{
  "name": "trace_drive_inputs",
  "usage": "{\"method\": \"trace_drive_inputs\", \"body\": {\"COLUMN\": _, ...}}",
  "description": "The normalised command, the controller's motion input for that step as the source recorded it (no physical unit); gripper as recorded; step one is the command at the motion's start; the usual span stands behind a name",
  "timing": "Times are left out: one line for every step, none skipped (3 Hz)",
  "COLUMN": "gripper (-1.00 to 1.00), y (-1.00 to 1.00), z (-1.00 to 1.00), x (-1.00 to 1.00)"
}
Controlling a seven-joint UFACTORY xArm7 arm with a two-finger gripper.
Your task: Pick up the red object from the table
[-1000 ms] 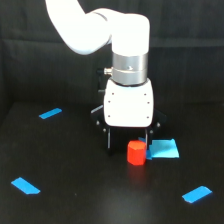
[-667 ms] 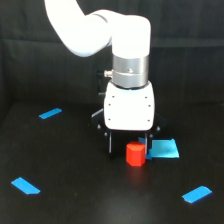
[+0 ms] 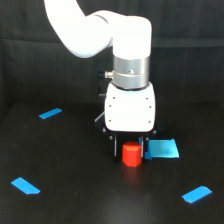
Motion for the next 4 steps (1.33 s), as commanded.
{"method": "trace_drive_inputs", "body": {"gripper": -1.0, "y": -0.07, "z": 0.01, "x": -0.08}}
{"method": "trace_drive_inputs", "body": {"gripper": -1.0, "y": -0.09, "z": 0.12, "x": 0.03}}
{"method": "trace_drive_inputs", "body": {"gripper": -0.95, "y": -0.05, "z": 1.0, "x": -0.44}}
{"method": "trace_drive_inputs", "body": {"gripper": -1.0, "y": -0.02, "z": 1.0, "x": -0.31}}
